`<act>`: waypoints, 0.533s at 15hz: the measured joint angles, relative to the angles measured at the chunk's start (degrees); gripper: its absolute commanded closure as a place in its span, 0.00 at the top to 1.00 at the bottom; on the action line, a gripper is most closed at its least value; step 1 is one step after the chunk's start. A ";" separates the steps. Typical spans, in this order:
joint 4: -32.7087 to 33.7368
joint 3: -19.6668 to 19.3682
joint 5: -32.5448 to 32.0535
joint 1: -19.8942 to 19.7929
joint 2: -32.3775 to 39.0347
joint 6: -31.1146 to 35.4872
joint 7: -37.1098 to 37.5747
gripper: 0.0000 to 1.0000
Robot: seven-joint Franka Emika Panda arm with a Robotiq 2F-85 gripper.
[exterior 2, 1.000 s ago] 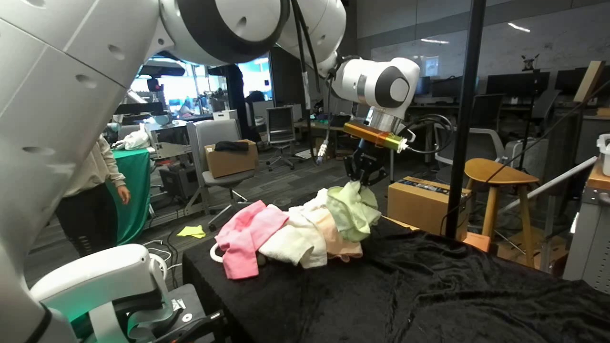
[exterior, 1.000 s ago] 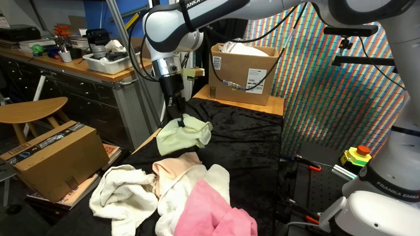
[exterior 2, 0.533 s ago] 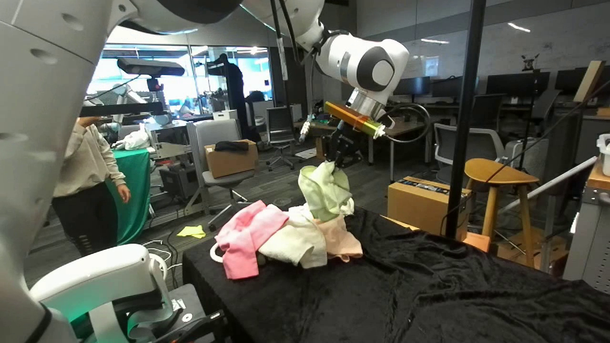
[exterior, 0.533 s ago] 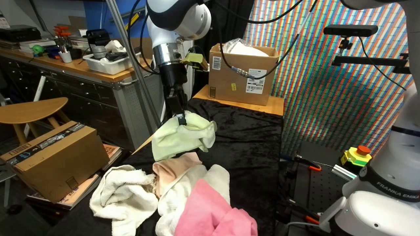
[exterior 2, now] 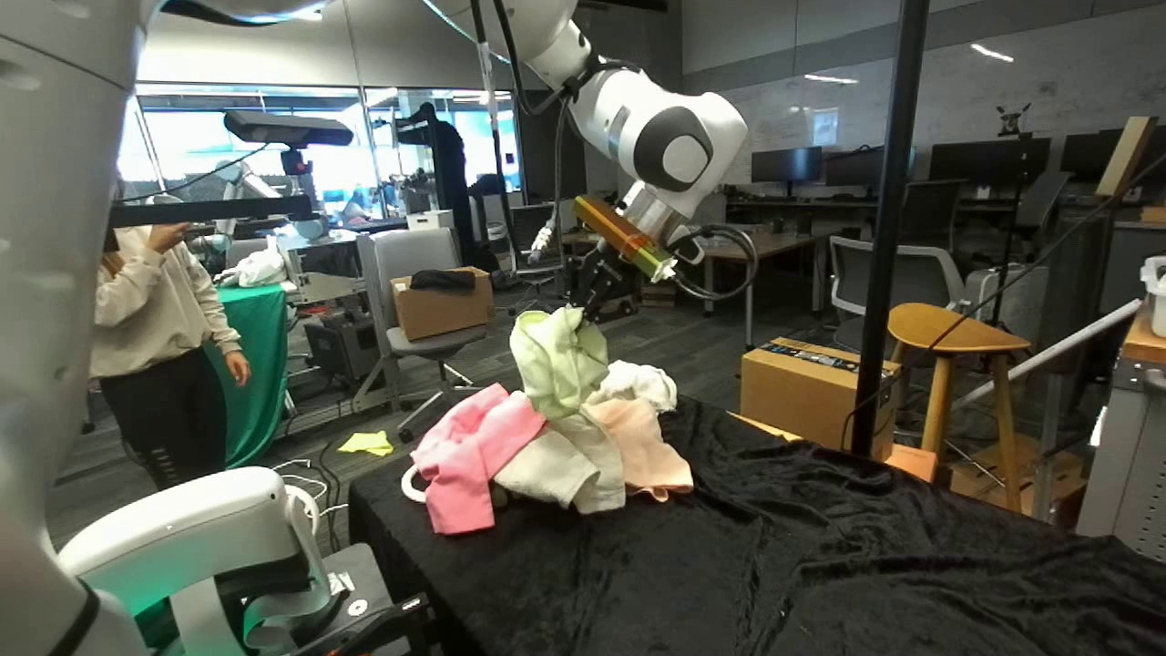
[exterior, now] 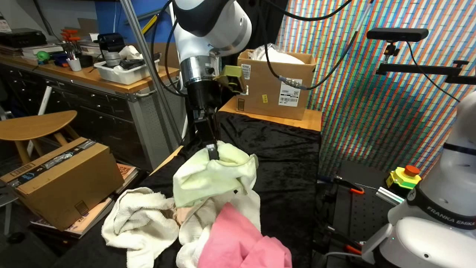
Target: Move all the clothes, the orange object and put together on the left side of the table
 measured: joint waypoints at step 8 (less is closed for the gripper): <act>-10.35 0.91 13.23 1.67 -0.97 19.22 -1.48 0.09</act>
